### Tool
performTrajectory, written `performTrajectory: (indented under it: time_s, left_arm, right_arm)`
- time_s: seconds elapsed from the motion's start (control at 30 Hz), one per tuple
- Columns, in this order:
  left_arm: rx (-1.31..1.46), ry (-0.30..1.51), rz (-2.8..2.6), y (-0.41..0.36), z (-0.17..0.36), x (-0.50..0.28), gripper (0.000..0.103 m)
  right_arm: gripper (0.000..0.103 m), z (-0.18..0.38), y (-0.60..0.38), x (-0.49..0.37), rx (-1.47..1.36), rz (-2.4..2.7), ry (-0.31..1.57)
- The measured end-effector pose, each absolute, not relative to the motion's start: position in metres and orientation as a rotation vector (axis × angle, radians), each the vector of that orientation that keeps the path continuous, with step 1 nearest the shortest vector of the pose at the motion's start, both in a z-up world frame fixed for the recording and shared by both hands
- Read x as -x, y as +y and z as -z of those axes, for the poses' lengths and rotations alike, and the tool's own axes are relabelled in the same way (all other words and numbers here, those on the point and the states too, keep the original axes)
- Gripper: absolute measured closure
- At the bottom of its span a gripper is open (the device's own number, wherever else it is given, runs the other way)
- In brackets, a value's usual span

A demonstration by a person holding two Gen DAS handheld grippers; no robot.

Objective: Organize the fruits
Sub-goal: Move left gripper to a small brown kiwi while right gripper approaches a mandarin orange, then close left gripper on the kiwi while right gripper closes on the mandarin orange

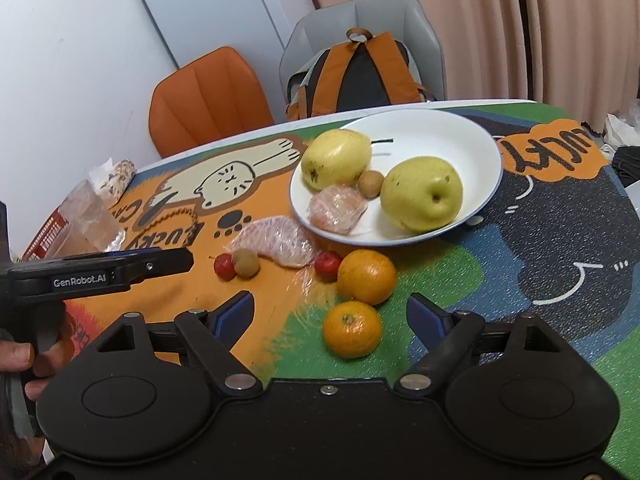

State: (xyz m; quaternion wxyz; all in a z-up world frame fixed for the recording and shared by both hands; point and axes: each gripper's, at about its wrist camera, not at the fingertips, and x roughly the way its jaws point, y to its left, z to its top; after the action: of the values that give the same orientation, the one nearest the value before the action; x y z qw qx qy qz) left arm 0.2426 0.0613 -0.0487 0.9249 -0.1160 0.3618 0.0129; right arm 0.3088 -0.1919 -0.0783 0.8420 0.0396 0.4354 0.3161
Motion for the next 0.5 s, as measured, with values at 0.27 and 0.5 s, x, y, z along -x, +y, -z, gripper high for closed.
performTrajectory:
  time_s: [0.27,0.5]
  left_arm:
    - [0.257,0.750,-0.026,0.064,0.057,-0.246,0.056]
    - [0.253,0.748,0.007,0.056,0.061,-0.254,0.065]
  right_arm:
    - [0.038,0.094,-0.188,-0.311,-0.064,-0.659,0.956]
    - [0.058,0.108,-0.183,-0.315,-0.050,-0.642,0.985]
